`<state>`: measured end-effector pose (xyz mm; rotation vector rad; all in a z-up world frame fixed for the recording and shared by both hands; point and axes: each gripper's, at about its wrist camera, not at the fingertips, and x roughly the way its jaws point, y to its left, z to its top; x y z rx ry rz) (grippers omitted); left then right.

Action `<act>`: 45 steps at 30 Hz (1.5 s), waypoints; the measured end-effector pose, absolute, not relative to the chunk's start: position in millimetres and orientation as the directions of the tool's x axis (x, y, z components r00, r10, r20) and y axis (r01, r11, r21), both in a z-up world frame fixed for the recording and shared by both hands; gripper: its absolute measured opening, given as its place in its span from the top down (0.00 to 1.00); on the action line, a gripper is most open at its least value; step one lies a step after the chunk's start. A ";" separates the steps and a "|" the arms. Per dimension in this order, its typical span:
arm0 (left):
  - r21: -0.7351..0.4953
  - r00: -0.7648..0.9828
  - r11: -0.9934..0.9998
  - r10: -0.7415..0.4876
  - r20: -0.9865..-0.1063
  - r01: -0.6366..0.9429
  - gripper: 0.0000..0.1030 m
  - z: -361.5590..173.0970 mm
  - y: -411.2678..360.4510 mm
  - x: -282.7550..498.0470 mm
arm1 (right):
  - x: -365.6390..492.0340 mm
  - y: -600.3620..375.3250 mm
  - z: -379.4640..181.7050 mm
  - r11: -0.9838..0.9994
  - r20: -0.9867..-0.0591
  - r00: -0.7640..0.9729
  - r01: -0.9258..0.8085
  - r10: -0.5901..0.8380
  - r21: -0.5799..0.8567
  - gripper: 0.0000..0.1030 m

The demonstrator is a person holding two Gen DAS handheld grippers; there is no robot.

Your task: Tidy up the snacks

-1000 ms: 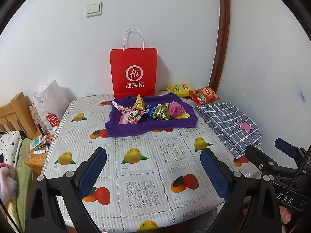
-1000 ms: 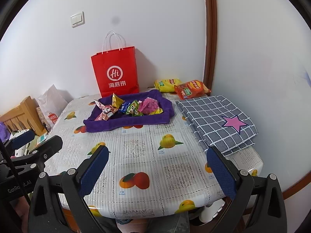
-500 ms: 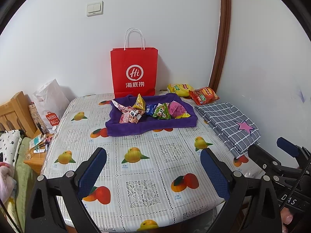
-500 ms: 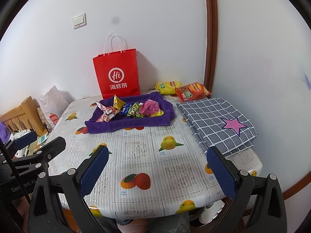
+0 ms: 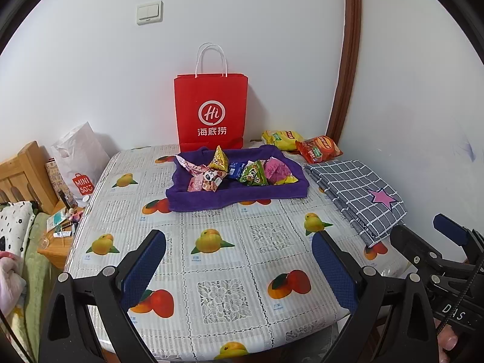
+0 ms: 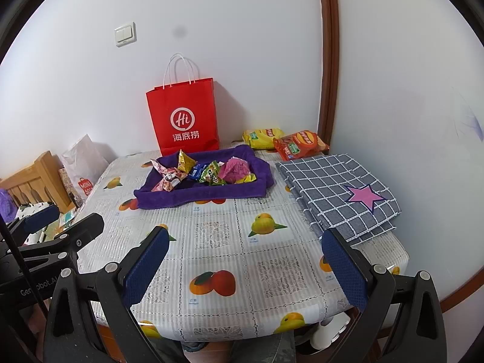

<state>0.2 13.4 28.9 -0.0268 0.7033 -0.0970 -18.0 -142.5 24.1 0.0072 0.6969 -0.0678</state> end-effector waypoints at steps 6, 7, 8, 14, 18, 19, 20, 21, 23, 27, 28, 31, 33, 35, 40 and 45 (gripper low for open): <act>-0.058 0.759 0.995 -0.097 -0.644 0.078 0.05 29.4 14.1 0.2 | -18.6 -141.7 24.5 0.998 -0.640 0.767 0.063 -0.058 -0.015 0.03; -0.058 0.759 0.995 -0.097 -0.643 0.078 0.05 29.4 14.1 0.3 | -18.7 -141.6 24.8 0.998 -0.639 0.767 0.062 -0.057 -0.014 0.03; -0.058 0.759 0.995 -0.098 -0.644 0.079 0.05 29.4 14.2 0.3 | -18.6 -140.9 25.2 0.998 -0.639 0.767 0.061 -0.057 -0.015 0.03; -0.059 0.759 0.995 -0.098 -0.644 0.079 0.05 29.4 14.3 0.2 | -18.6 -140.5 26.6 0.998 -0.636 0.770 0.059 -0.055 -0.016 0.03; -0.057 0.759 0.995 -0.098 -0.643 0.079 0.05 29.5 14.3 0.0 | -19.1 -141.1 26.9 0.998 -0.635 0.771 0.059 -0.054 -0.014 0.03; -0.057 0.759 0.995 -0.097 -0.643 0.079 0.05 29.6 14.1 0.0 | -19.0 -141.2 26.9 0.998 -0.635 0.771 0.059 -0.054 -0.013 0.03; -0.057 0.760 0.995 -0.096 -0.643 0.078 0.05 29.7 13.9 -0.1 | -19.0 -141.2 27.0 0.998 -0.635 0.771 0.058 -0.053 -0.013 0.03; -0.058 0.760 0.995 -0.097 -0.643 0.078 0.05 29.6 14.0 -0.2 | -19.0 -140.8 27.2 0.998 -0.635 0.771 0.058 -0.053 -0.013 0.03; -0.058 0.759 0.995 -0.097 -0.643 0.078 0.05 29.8 13.8 -0.1 | -18.9 -140.8 27.3 0.998 -0.634 0.771 0.058 -0.053 -0.013 0.03; -0.059 0.760 0.995 -0.097 -0.642 0.078 0.05 30.2 14.4 -0.2 | -19.2 -140.5 27.7 0.998 -0.633 0.773 0.057 -0.052 -0.012 0.03; -0.058 0.760 0.995 -0.097 -0.642 0.078 0.05 30.1 14.3 -0.3 | -19.5 -140.0 28.0 0.998 -0.632 0.773 0.057 -0.052 -0.012 0.03; -0.059 0.760 0.995 -0.097 -0.642 0.077 0.05 30.1 14.2 -0.3 | -20.6 -138.1 28.6 0.998 -0.629 0.776 0.054 -0.052 -0.016 0.03; -0.058 0.760 0.995 -0.097 -0.643 0.078 0.05 30.6 14.2 -0.1 | -21.4 -137.7 28.5 0.998 -0.629 0.776 0.054 -0.052 -0.016 0.03; -0.059 0.760 0.995 -0.097 -0.643 0.077 0.05 30.7 14.1 -0.1 | -21.5 -137.5 28.6 0.998 -0.628 0.776 0.055 -0.052 -0.015 0.03; -0.060 0.760 0.995 -0.098 -0.642 0.077 0.05 30.8 14.4 0.1 | -22.3 -136.5 29.2 0.998 -0.628 0.776 0.056 -0.053 -0.016 0.03; -0.058 0.760 0.995 -0.097 -0.642 0.078 0.05 30.8 15.0 0.3 | -24.4 -135.0 31.0 0.999 -0.623 0.781 0.050 -0.049 -0.016 0.03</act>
